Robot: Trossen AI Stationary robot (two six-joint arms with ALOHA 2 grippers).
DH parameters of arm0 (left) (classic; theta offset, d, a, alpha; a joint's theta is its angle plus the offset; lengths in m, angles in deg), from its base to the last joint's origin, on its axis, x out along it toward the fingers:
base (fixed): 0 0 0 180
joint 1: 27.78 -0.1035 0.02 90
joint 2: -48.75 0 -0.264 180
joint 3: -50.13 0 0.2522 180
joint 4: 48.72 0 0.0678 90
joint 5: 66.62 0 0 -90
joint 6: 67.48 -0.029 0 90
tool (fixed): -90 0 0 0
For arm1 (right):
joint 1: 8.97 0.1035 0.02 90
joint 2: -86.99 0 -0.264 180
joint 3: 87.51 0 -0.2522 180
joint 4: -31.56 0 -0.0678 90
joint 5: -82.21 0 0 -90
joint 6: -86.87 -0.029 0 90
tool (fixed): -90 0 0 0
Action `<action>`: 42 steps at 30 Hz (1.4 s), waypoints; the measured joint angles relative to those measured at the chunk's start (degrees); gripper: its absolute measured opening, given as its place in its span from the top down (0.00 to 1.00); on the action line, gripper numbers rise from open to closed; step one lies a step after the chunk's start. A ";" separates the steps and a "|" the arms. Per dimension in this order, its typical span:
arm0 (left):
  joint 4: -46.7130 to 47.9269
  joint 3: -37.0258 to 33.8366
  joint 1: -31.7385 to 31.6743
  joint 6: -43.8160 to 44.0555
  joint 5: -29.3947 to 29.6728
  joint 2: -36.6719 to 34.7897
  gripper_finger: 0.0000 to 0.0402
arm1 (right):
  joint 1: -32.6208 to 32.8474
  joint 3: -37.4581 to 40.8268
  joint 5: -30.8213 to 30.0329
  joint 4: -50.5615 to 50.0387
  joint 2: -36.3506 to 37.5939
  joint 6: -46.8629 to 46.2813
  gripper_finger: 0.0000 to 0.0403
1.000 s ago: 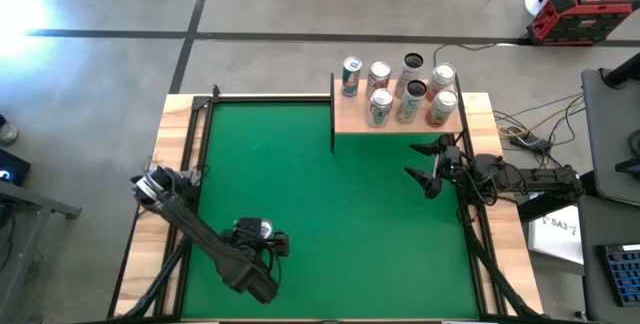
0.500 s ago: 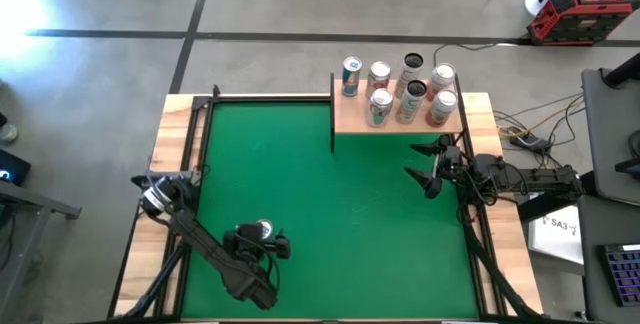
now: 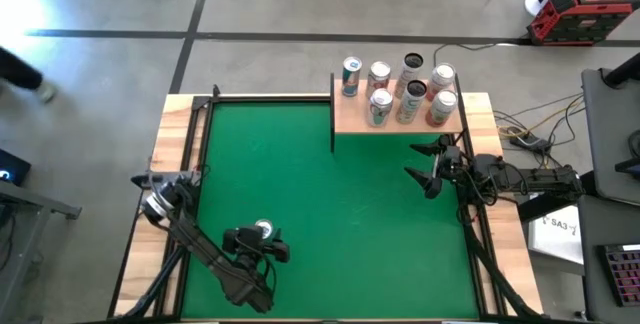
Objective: Place canned beverage on shelf
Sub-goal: Put the blue soda can on the shelf aligned with the other blue soda can
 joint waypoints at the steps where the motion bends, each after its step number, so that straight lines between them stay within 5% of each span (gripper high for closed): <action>1: 0.01 -0.01 0.00 -0.15 0.00 0.14 0.26 | 0.01 0.00 0.00 0.00 0.02 0.00 0.06; 7: -0.08 0.28 0.42 -1.03 0.01 0.09 0.48 | 0.01 0.00 0.00 0.00 0.00 0.00 0.06; 16: 6.83 9.58 0.37 -9.30 0.09 -0.02 0.48 | -0.01 0.00 0.00 0.00 0.00 0.00 0.06; 27: 7.51 19.82 -3.81 -22.83 9.55 -1.42 0.48 | -0.01 0.00 0.00 0.02 0.02 0.00 0.06; 42: 2.53 35.35 -20.74 -50.35 14.31 -1.42 0.45 | 0.00 0.00 0.01 0.02 0.00 0.00 0.06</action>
